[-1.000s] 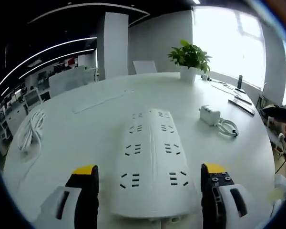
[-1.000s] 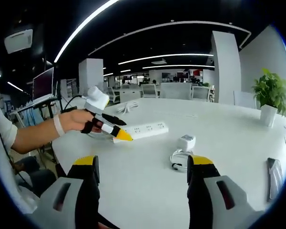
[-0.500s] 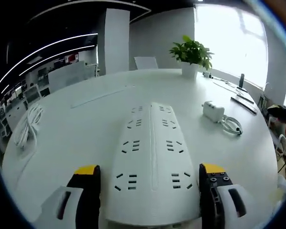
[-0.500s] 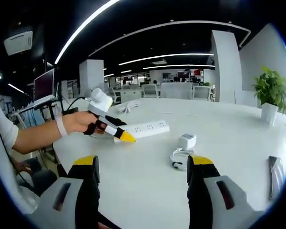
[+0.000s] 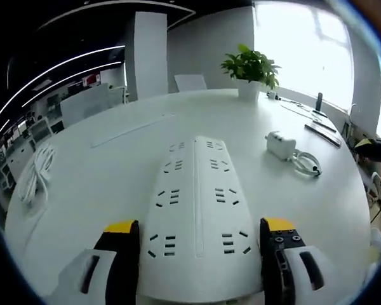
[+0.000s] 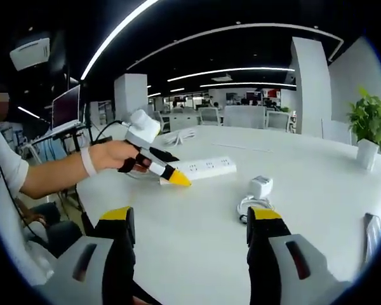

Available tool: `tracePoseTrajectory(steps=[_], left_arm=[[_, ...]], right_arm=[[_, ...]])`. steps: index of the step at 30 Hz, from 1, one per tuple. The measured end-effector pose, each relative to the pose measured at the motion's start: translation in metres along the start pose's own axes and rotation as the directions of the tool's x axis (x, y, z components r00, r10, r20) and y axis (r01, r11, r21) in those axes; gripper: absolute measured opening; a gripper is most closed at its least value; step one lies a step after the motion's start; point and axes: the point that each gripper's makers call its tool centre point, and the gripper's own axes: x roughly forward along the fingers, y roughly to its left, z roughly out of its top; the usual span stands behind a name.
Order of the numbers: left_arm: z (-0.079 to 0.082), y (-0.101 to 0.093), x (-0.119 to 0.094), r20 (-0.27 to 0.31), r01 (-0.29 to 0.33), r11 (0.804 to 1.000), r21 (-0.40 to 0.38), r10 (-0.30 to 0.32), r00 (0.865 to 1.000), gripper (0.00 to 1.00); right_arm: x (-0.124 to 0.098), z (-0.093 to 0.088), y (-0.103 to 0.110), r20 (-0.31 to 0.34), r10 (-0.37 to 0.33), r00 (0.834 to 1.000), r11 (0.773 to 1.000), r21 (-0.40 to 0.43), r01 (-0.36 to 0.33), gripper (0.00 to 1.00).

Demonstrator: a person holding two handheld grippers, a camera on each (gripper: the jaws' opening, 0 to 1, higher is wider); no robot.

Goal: Straighten the power strip on the desk, plug the charger into it

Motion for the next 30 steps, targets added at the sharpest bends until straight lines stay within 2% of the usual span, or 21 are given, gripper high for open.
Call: tracePoseTrajectory(steps=[5, 8, 13, 17, 19, 22, 25, 26, 28, 30], left_arm=[[0.001, 0.0, 0.0, 0.001, -0.003, 1.0, 0.002, 0.003, 1.0, 0.79], [0.002, 0.001, 0.001, -0.001, -0.003, 1.0, 0.004, 0.003, 1.0, 0.79], [0.002, 0.0, 0.0, 0.002, 0.0, 1.0, 0.009, 0.0, 1.0, 0.78], [0.003, 0.0, 0.0, 0.003, 0.003, 1.0, 0.01, -0.003, 1.0, 0.78], [0.002, -0.001, -0.002, 0.004, 0.004, 1.0, 0.012, -0.004, 1.0, 0.78], [0.003, -0.001, -0.002, 0.002, 0.009, 1.0, 0.012, -0.009, 1.0, 0.78], [0.003, -0.002, -0.002, 0.0, 0.011, 1.0, 0.012, -0.011, 1.0, 0.78], [0.002, -0.003, -0.003, -0.001, 0.011, 1.0, 0.012, -0.011, 1.0, 0.78], [0.001, -0.005, -0.004, 0.0, 0.012, 1.0, 0.012, -0.012, 1.0, 0.78], [0.001, -0.005, -0.005, 0.001, 0.012, 1.0, 0.013, -0.012, 1.0, 0.78]], right_arm=[[0.007, 0.011, 0.001, -0.003, 0.034, 0.999, 0.998, -0.048, -0.034, 0.7], [0.015, 0.02, -0.005, -0.028, 0.036, 0.999, 0.991, -0.128, -0.039, 0.69], [0.029, 0.035, -0.01, -0.066, 0.069, 0.995, 0.963, -0.256, -0.083, 0.69], [0.043, 0.05, -0.017, -0.077, 0.121, 0.99, 0.942, -0.306, -0.139, 0.7], [0.052, 0.056, -0.02, -0.102, 0.159, 0.982, 0.927, -0.327, -0.184, 0.7], [0.067, 0.068, -0.028, -0.141, 0.201, 0.969, 0.889, -0.389, -0.241, 0.71], [0.083, 0.076, -0.035, -0.186, 0.21, 0.96, 0.849, -0.453, -0.273, 0.71], [0.094, 0.079, -0.037, -0.212, 0.219, 0.952, 0.817, -0.494, -0.298, 0.71], [0.105, 0.078, -0.039, -0.254, 0.23, 0.939, 0.787, -0.519, -0.333, 0.71], [0.118, 0.077, -0.038, -0.294, 0.257, 0.921, 0.716, -0.582, -0.386, 0.71]])
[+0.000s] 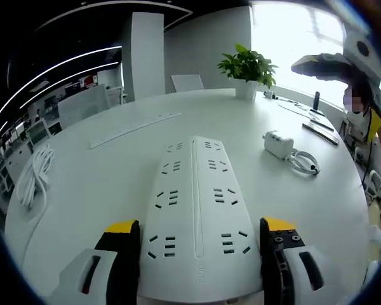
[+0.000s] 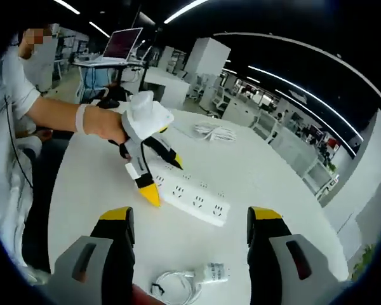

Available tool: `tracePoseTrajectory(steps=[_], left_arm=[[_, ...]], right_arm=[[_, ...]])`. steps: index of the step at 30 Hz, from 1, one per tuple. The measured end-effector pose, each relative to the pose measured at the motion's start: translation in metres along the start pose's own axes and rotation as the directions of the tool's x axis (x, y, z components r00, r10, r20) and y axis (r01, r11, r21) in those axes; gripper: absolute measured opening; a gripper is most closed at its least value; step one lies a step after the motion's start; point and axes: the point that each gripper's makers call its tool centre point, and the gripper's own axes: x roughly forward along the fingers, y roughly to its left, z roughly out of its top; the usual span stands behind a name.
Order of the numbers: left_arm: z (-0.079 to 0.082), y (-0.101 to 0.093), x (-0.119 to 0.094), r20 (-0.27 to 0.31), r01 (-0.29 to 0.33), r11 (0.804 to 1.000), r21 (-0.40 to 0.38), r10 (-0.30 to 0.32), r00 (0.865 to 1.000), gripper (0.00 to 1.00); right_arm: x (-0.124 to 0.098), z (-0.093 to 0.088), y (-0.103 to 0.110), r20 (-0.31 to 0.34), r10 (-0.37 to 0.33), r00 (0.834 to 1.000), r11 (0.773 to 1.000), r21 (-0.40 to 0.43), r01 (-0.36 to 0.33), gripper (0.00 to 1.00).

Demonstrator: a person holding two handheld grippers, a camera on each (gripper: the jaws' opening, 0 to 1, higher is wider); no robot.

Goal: Straighten the power strip on the desk, plug the charger into it

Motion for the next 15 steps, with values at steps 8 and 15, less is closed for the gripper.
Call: tracePoseTrajectory(steps=[8, 15], left_arm=[[-0.003, -0.004, -0.003, -0.002, 0.0, 1.0, -0.001, 0.0, 1.0, 0.78], [-0.005, -0.006, -0.004, -0.013, 0.001, 1.0, 0.001, -0.001, 1.0, 0.78]], right_arm=[[0.052, -0.011, -0.016, -0.103, 0.127, 0.986, 0.972, -0.184, -0.145, 0.76], [0.083, -0.027, -0.023, -0.265, 0.184, 0.946, 0.924, -0.281, -0.259, 0.8]])
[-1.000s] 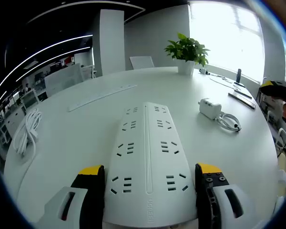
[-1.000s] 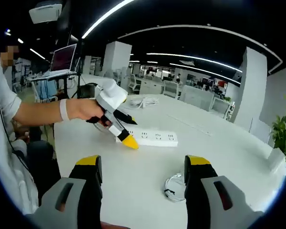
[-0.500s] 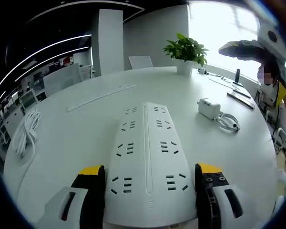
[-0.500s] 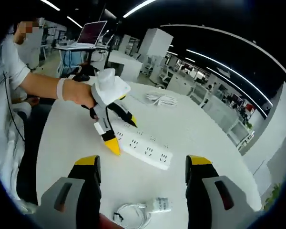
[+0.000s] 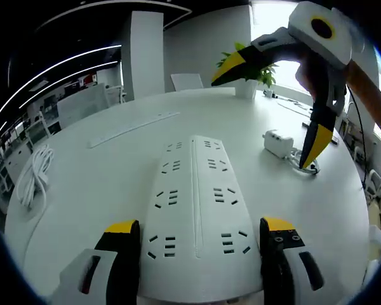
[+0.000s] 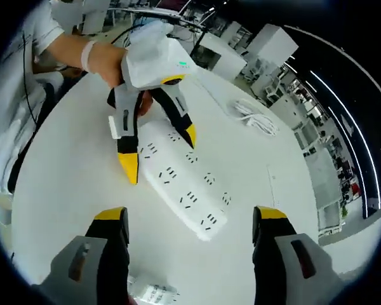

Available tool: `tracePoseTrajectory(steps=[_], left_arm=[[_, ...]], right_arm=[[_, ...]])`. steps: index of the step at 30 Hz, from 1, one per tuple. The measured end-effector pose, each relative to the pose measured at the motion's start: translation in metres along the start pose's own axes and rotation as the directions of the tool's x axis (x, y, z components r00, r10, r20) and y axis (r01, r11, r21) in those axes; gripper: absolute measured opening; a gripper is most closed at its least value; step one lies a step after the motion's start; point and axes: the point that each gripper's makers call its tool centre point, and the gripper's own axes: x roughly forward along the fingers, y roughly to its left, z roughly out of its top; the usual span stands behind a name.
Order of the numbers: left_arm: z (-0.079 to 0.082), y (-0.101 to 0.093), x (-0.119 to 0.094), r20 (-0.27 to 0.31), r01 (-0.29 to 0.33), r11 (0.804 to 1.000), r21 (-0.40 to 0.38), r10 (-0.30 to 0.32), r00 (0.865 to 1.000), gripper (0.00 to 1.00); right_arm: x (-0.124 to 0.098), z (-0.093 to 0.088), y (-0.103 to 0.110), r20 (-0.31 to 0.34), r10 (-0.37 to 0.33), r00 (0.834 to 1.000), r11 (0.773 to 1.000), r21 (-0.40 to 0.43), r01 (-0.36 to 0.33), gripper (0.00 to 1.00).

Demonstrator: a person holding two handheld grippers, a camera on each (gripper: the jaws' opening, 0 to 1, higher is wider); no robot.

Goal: Straighten the power strip on the desk, plug the charger into it

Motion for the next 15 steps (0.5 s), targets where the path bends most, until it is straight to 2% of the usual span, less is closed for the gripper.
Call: tracePoseTrajectory(steps=[4, 7, 11, 15], left_arm=[[0.0, 0.0, 0.0, -0.005, 0.0, 1.0, 0.0, 0.0, 1.0, 0.78], [0.0, 0.0, 0.0, -0.003, 0.0, 1.0, 0.001, 0.0, 1.0, 0.78], [0.0, 0.0, 0.0, -0.004, -0.001, 1.0, -0.001, 0.001, 1.0, 0.78], [0.0, 0.001, 0.0, -0.003, -0.001, 1.0, -0.001, 0.001, 1.0, 0.78]], right_arm=[[0.013, -0.002, -0.009, -0.062, 0.039, 0.997, 0.996, -0.079, -0.043, 0.8], [0.025, -0.002, -0.014, -0.116, 0.064, 0.991, 0.985, -0.155, -0.082, 0.8], [0.041, -0.013, -0.019, -0.237, 0.1, 0.966, 0.955, -0.251, -0.16, 0.8], [0.054, -0.007, -0.021, -0.241, 0.121, 0.963, 0.945, -0.268, -0.186, 0.78]])
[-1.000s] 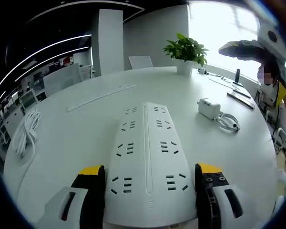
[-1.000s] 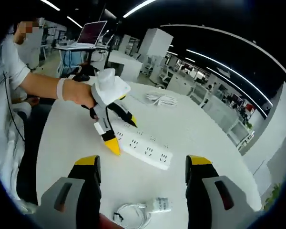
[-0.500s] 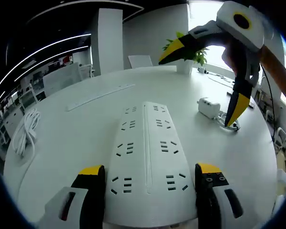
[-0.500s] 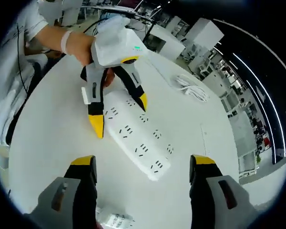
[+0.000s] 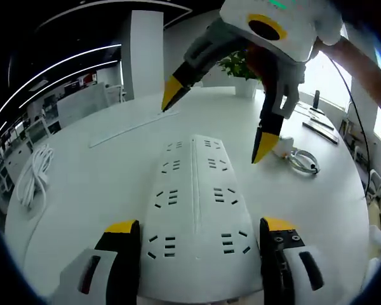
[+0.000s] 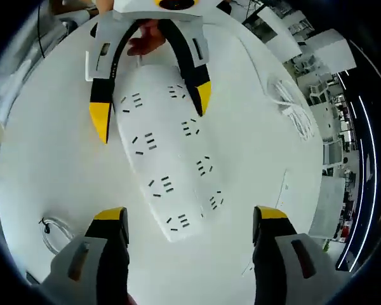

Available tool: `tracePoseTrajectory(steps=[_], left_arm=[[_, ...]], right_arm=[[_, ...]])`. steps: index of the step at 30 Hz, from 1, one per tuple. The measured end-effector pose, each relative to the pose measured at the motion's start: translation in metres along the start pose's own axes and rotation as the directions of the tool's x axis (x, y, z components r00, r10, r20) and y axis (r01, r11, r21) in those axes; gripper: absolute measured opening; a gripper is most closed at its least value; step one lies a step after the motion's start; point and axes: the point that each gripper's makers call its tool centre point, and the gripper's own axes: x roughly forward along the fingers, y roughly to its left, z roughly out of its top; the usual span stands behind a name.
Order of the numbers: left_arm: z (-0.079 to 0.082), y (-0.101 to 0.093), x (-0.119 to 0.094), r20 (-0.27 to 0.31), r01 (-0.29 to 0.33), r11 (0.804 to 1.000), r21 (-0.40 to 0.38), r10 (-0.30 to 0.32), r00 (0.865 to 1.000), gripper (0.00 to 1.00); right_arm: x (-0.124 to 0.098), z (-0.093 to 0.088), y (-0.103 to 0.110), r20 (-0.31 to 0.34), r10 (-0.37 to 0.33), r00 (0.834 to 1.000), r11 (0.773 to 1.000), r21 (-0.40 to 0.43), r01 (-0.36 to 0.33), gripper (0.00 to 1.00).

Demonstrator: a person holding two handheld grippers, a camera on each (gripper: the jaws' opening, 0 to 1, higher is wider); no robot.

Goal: Straighten the power strip on the desk, plug the charger into it

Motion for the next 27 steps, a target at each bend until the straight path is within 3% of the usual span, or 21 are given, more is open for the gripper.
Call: tracePoseTrajectory(steps=[5, 8, 15, 27], left_arm=[[0.0, 0.0, 0.0, 0.0, -0.001, 1.0, 0.0, 0.001, 1.0, 0.78], [0.0, 0.001, 0.0, -0.002, -0.001, 1.0, 0.0, 0.001, 1.0, 0.78], [0.0, 0.0, 0.0, -0.009, -0.003, 1.0, 0.0, 0.003, 1.0, 0.78], [0.0, -0.001, 0.002, -0.015, -0.004, 1.0, 0.002, 0.004, 1.0, 0.78]], right_arm=[[0.01, 0.009, -0.004, 0.005, 0.036, 0.999, 0.998, -0.055, -0.036, 0.77], [0.017, 0.006, -0.002, -0.043, 0.072, 0.996, 0.992, -0.104, -0.076, 0.77], [0.03, 0.005, 0.004, -0.061, 0.13, 0.99, 0.982, -0.131, -0.137, 0.76], [0.034, 0.004, 0.014, -0.07, 0.236, 0.969, 0.961, -0.134, -0.243, 0.72]])
